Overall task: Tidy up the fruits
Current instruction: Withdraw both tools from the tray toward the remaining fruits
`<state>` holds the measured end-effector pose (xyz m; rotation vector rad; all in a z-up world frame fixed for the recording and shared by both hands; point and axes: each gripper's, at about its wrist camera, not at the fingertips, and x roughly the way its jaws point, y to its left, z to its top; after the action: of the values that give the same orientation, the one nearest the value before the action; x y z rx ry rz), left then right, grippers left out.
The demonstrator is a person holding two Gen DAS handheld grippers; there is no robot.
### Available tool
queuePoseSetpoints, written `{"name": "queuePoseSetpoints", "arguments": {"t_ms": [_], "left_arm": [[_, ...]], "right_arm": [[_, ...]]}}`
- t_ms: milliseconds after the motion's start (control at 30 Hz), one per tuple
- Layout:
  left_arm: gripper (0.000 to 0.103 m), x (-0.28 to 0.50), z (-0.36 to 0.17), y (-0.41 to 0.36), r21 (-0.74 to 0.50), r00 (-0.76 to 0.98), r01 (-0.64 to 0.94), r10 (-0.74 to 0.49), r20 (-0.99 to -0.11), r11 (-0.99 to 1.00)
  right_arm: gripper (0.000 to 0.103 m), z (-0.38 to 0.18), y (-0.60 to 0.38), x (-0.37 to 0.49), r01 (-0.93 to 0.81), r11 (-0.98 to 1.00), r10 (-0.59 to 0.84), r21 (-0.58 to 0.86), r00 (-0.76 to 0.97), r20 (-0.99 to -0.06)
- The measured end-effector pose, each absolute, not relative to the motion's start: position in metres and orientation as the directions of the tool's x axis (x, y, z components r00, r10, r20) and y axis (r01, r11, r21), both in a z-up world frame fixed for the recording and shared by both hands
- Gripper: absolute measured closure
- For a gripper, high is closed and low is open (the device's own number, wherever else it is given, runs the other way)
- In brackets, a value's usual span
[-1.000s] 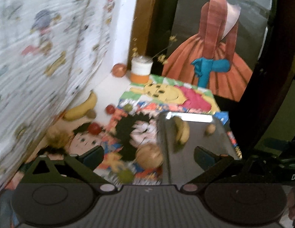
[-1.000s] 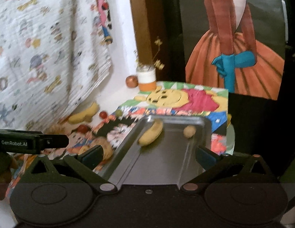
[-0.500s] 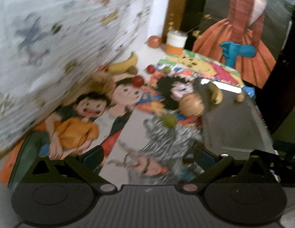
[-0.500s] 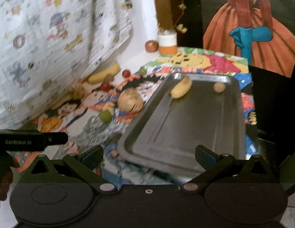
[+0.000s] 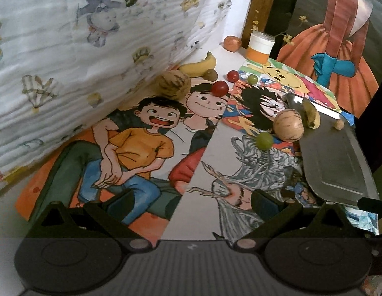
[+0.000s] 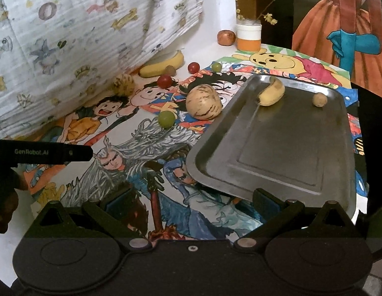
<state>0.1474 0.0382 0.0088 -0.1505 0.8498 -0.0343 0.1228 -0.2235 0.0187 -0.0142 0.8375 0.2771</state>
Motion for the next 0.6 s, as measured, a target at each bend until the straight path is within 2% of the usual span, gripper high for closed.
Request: {"name": "queuePoseSetpoints", "arguments": {"t_ms": [300,600], "left_arm": [[0.0,0.156,0.006,0.027,-0.054,0.678,0.059,-0.08,-0.731,0.997],[0.0,0.173,0.018,-0.002,0.076,0.742,0.236,-0.129,-0.658,0.969]], "right_arm": [[0.001,0.024,-0.239,0.141,-0.197,0.976,0.201,0.089,0.674,-0.711],[0.001,0.042,-0.27,0.183,-0.165,0.964,0.262,0.207,0.711,-0.653]]}}
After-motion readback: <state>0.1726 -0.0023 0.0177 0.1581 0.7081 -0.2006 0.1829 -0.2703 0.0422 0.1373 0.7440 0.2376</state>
